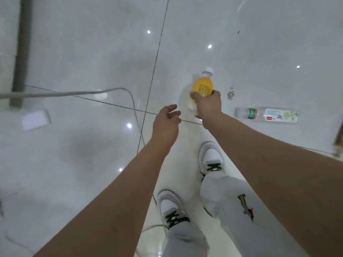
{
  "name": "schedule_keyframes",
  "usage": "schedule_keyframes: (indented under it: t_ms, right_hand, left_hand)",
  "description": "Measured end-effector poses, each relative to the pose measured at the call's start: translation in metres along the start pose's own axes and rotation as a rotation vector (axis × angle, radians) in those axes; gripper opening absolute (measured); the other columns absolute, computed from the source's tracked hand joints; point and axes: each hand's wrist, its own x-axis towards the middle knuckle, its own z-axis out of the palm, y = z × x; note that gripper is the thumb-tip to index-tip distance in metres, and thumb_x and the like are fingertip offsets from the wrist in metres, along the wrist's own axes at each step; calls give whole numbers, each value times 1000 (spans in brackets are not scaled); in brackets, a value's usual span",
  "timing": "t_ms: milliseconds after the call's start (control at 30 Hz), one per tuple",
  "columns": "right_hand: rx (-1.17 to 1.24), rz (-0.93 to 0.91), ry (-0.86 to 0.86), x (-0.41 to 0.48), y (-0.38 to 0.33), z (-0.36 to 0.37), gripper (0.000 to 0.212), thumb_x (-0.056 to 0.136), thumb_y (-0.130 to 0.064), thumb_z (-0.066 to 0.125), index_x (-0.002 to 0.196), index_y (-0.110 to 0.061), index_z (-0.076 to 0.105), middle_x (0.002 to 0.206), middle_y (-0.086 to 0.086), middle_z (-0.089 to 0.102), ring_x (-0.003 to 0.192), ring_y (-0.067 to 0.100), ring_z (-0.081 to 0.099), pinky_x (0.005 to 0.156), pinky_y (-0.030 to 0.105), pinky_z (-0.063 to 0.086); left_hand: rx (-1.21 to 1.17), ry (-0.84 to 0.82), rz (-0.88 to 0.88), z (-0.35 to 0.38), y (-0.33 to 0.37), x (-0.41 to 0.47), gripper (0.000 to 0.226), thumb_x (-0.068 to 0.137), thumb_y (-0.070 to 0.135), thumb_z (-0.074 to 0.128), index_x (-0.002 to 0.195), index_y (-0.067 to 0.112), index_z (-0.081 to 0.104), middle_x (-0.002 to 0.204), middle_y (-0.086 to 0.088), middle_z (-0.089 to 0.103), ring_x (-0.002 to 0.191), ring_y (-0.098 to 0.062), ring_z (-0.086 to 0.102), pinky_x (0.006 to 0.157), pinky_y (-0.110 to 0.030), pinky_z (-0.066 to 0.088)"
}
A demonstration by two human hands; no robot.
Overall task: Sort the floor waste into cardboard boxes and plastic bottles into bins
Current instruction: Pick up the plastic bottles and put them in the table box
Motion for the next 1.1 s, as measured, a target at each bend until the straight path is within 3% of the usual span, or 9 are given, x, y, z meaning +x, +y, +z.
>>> schedule_keyframes:
  t_ms: [200, 367, 500, 667, 800, 900, 967, 1033, 1100]
  right_hand:
    - [158, -164, -49, -214, -98, -120, 66, 81, -30, 79, 135, -22, 42, 103, -17, 56, 102, 14, 62, 93, 48, 54]
    - [350, -181, 11, -426, -178, -248, 61, 84, -23, 76, 137, -16, 45, 118, 1, 60, 107, 22, 64, 72, 40, 62]
    - [403, -232, 113, -543, -203, -329, 61, 85, -24, 75, 136, -14, 45, 119, 5, 61, 105, 21, 65, 80, 40, 60]
    - [415, -335, 273, -618, -211, -424, 62, 83, -22, 77, 135, -16, 44, 118, 2, 60, 98, 14, 64, 75, 31, 59]
    - [438, -405, 389, -651, -202, -497, 68, 80, -29, 79, 137, -20, 42, 121, -2, 59, 105, 16, 62, 92, 44, 55]
    - [460, -447, 500, -675, -185, -552, 67, 81, -31, 79, 137, -19, 44, 112, -8, 60, 99, 10, 62, 86, 31, 54]
    - [454, -466, 575, -692, -169, -591, 65, 81, -31, 78, 136, -19, 44, 111, -9, 57, 94, 4, 59, 76, 19, 48]
    - [456, -476, 614, -705, -150, -632, 67, 82, -32, 78, 137, -20, 43, 115, -7, 56, 93, 3, 58, 79, 23, 50]
    - [507, -477, 621, -713, -130, -671, 73, 80, -35, 79, 141, -20, 41, 123, -1, 58, 103, 14, 61, 92, 38, 54]
  left_hand:
    - [-79, 31, 7, -18, 130, -171, 37, 93, 4, 49, 126, 19, 56, 116, 0, 65, 102, -16, 63, 96, -33, 47]
    - [-82, -144, 177, -13, 258, -384, 38, 93, -4, 48, 128, 11, 54, 115, -6, 62, 101, -18, 60, 84, -21, 47]
    - [-1, -184, 330, 6, 322, -510, 40, 92, 1, 46, 128, 16, 55, 118, -2, 64, 107, -18, 63, 94, -29, 47]
    - [62, -380, 409, 63, 336, -615, 41, 93, -1, 42, 129, 16, 54, 118, -1, 62, 108, -18, 62, 97, -30, 46]
    - [304, -537, 555, 118, 329, -664, 41, 94, 3, 43, 127, 25, 54, 122, 4, 62, 114, -13, 59, 97, -27, 46]
    - [401, -575, 635, 160, 328, -700, 42, 95, 3, 41, 130, 23, 53, 125, 2, 60, 102, -6, 60, 74, -7, 45]
    - [409, -608, 651, 189, 326, -729, 42, 95, 4, 41, 132, 23, 51, 125, 4, 59, 90, 0, 58, 59, -4, 42]
    - [421, -655, 666, 221, 320, -759, 42, 95, 6, 44, 132, 24, 50, 124, 5, 60, 100, -7, 59, 72, -11, 45]
    - [430, -695, 682, 255, 310, -786, 41, 94, 7, 46, 131, 25, 50, 122, 6, 62, 112, -13, 58, 92, -25, 46]
